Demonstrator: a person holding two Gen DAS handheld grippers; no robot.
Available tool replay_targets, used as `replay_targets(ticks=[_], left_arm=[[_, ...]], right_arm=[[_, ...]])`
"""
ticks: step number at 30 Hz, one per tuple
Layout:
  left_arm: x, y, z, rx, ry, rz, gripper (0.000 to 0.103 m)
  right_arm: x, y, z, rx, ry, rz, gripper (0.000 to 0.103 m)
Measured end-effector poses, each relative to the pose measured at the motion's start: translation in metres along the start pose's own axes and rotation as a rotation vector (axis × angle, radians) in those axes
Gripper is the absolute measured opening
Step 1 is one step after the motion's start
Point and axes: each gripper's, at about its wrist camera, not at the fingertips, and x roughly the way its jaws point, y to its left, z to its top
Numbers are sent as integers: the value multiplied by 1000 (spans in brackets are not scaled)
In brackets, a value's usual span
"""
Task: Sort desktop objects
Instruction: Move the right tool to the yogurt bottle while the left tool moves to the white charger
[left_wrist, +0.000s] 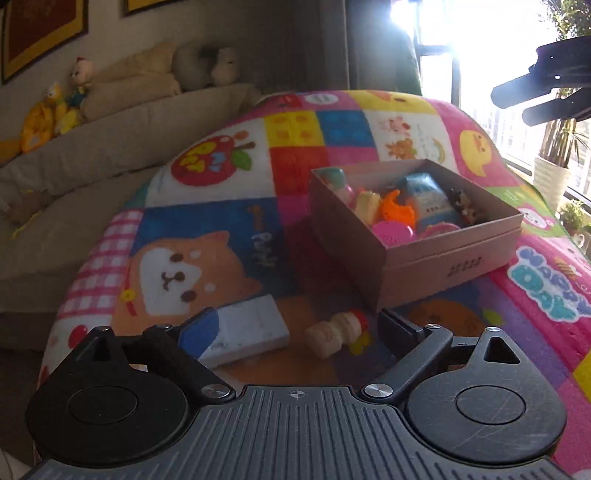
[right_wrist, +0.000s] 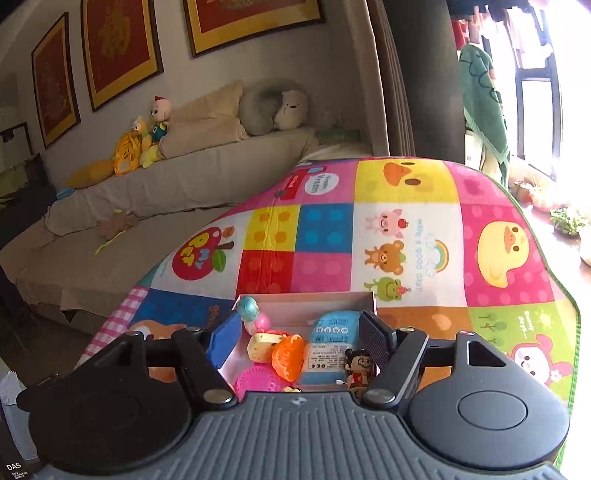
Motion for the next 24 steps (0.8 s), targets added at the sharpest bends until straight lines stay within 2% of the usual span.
replay_targets(ticks=[3,6,8,9,11,13,16,20,21,24], left_arm=[[-4,22,-20,-65,27,28,98],[-6,44,-23,-101,24,83,99],[-8,59,-21,-128,12,110,99],[-9,64,-21,-146,6,118,99],[-11,75,-21,-174,-5,124,100],[-14,81,-24,-189,-6,126,100],[-14,86,-30,-190,3,117,100],[-12,88,-34,-189,10,84,100],[-10,87,-33,-184,7,66,101],[-1,81,-29,-149,1,7,101]], right_arm=[[3,14,-20,-67,18,-13,71],[6,44,-45,-196,17,4,71],[13,74,-68,-311,17,14,66],[19,88,-79,-355,23,26,56],[31,117,-102,-416,69,96,53],[45,138,-118,-432,115,141,53],[72,159,-135,-423,162,148,54],[101,163,-143,-397,206,126,53],[105,163,-144,-391,216,126,45],[101,157,-145,-371,228,138,45]])
